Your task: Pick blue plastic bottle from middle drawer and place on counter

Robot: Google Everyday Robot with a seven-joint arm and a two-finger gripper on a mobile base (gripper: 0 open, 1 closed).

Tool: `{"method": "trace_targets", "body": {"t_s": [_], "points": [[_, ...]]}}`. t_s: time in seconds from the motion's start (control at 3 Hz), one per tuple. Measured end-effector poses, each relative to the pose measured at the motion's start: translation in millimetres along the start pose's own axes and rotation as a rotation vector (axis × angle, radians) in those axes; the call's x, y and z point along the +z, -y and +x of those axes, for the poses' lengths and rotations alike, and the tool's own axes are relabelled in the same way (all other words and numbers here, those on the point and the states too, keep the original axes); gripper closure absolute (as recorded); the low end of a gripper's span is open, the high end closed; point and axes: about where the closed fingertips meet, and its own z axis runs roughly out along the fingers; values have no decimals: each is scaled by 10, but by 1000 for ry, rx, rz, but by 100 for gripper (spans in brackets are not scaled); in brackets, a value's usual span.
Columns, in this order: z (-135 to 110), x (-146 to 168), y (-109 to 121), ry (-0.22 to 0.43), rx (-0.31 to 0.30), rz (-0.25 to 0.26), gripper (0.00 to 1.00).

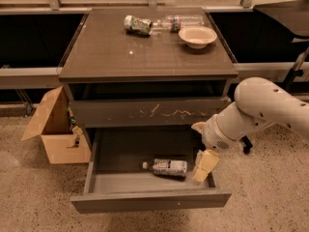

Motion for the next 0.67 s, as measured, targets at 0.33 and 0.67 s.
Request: {"method": "trace_targets", "body": {"t_s": [0.33,0.67], "points": [[0,0,0,0,0,0,0],[154,201,101,-32,-3,-12,0]]}}
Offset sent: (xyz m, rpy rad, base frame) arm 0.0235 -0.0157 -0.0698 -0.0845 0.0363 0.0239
